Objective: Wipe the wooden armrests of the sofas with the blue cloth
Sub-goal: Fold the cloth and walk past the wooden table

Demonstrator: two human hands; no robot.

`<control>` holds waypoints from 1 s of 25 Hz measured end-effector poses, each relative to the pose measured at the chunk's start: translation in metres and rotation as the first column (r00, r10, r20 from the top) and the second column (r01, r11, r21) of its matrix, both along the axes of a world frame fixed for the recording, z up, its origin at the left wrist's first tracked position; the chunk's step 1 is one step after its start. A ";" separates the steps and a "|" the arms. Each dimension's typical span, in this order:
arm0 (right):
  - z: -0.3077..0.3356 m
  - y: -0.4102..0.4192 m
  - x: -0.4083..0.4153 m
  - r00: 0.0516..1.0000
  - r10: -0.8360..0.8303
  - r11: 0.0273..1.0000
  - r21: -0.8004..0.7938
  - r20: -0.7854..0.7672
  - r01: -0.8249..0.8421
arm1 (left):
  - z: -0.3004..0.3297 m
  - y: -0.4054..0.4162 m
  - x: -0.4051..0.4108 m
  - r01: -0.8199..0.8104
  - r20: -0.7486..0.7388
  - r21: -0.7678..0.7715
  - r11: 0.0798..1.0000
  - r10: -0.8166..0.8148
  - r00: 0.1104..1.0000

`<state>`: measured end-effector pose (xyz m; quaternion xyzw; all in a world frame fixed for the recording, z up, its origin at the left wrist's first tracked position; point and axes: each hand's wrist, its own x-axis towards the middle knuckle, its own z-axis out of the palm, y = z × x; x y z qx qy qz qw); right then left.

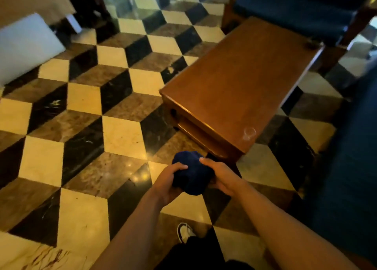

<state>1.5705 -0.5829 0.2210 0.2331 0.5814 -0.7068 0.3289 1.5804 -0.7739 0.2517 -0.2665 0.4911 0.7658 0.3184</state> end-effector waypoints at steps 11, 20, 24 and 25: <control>0.020 -0.170 -0.250 0.898 0.409 0.910 0.142 -0.165 -0.389 | 0.002 -0.175 -0.194 -0.188 -0.010 -0.287 0.939 0.193 0.981; 0.010 -0.270 -0.549 0.967 0.257 0.952 -0.174 -0.005 -0.253 | 0.011 -0.275 -0.472 -0.172 -0.068 -0.238 0.956 0.161 0.985; 0.032 -0.303 -0.665 0.942 0.319 0.927 -0.242 0.105 -0.287 | 0.021 -0.313 -0.587 -0.152 -0.150 -0.179 0.972 0.125 0.981; 0.030 -0.312 -0.694 0.929 0.348 0.916 -0.257 0.122 -0.309 | 0.020 -0.323 -0.619 -0.142 -0.154 -0.159 0.977 0.118 0.981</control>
